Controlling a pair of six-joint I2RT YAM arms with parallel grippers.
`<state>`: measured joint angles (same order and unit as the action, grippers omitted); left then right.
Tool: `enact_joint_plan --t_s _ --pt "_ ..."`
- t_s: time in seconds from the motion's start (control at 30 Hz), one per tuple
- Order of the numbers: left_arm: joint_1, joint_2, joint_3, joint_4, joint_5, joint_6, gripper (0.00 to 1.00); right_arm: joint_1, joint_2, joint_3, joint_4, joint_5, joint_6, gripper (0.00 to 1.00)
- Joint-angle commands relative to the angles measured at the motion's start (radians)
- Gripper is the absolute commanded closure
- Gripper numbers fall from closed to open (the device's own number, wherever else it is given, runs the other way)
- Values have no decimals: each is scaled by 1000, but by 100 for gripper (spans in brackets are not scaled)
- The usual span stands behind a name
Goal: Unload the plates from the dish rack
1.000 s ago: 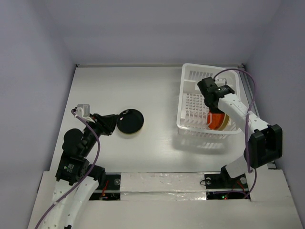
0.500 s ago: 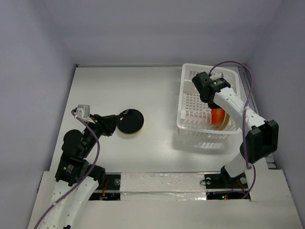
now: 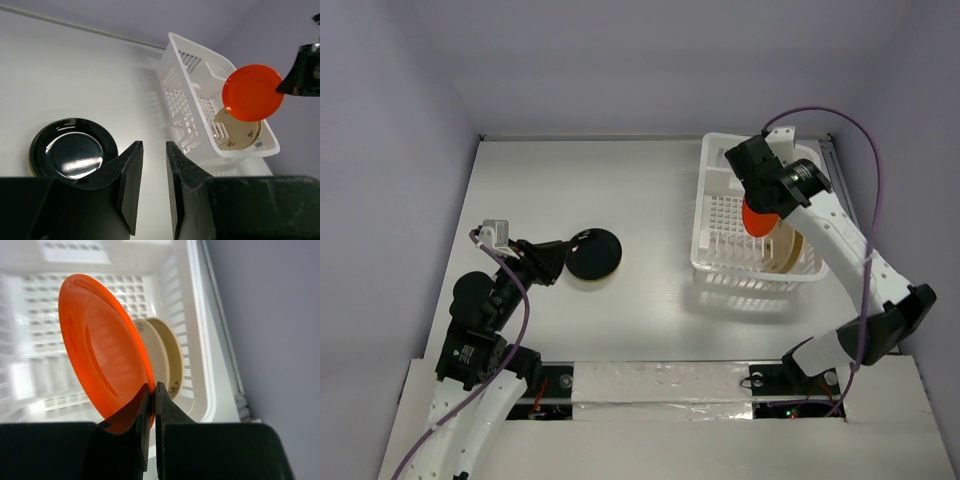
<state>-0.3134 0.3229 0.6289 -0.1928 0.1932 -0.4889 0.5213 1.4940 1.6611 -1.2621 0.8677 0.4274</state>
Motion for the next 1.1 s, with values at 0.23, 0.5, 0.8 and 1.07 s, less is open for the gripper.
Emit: enact_joint_plan --t_s 0.23,0.5,0.8,1.07 --pt "-6 10 17 24 -14 -4 75 190 -172 -170 599 -388 5 100" --pt "-6 19 17 21 -21 -2 72 311 130 -173 964 -680 151 100" --pt "4 24 17 23 -20 -2 71 330 394 -125 1118 -815 284 100" --pt "4 15 17 24 -15 -2 71 330 443 -170 1092 -857 290 70"
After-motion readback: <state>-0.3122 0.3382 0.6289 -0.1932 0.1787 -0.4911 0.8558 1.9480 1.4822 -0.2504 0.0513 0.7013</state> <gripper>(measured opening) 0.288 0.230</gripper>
